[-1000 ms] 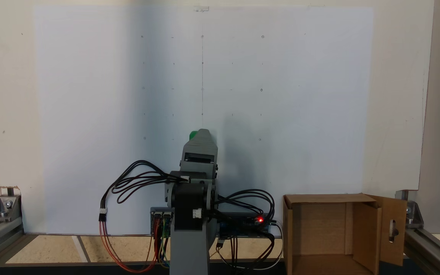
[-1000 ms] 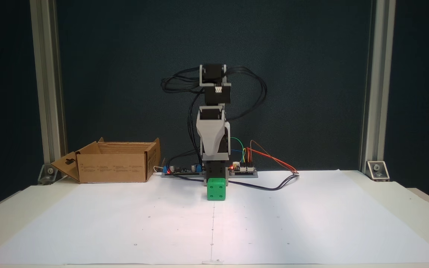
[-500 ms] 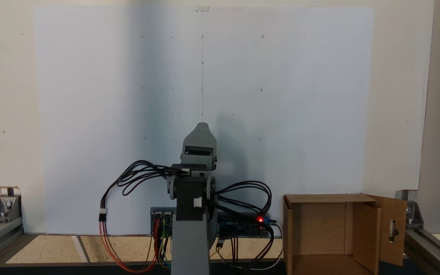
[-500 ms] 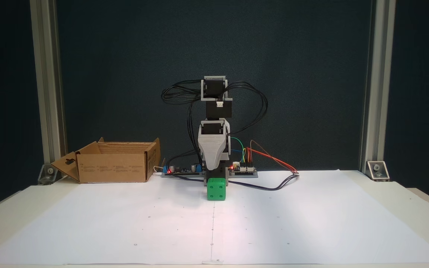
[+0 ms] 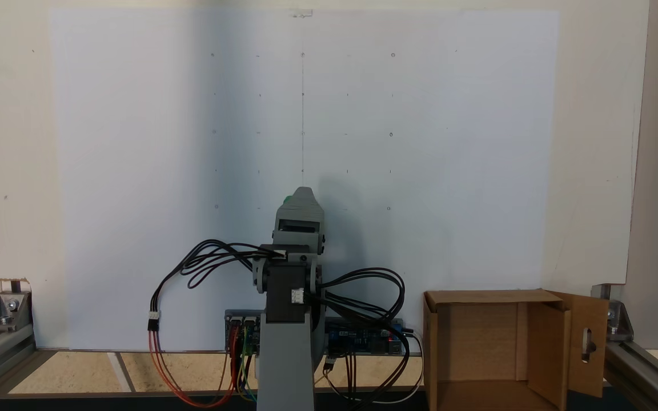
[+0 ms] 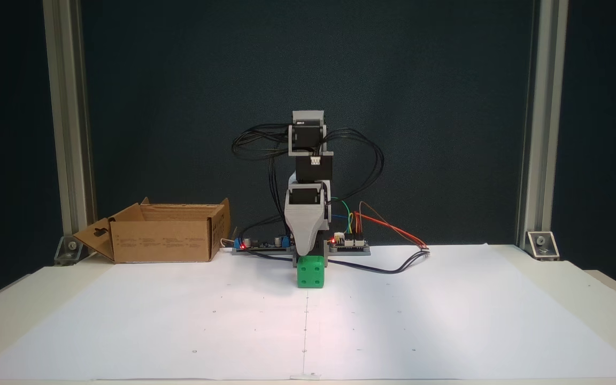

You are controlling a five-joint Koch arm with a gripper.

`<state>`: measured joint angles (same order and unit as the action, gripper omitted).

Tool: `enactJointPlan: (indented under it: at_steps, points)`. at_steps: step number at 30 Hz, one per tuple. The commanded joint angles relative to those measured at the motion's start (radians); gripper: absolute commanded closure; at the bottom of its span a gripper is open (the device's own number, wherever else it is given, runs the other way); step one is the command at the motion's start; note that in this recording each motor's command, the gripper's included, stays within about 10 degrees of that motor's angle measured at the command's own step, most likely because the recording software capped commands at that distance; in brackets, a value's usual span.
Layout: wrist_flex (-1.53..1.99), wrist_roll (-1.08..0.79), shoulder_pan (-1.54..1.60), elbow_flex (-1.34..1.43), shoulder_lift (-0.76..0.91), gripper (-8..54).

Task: Grasp a green dice and put it in the bin.

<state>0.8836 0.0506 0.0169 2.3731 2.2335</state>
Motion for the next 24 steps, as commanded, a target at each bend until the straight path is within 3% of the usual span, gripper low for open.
enactJointPlan:
  at_steps: [1,24]
  points:
    - [-0.021,0.035,0.009,-0.014,-0.005,-1.0]
    - [-0.120,0.037,0.018,0.040,-0.114,1.8]
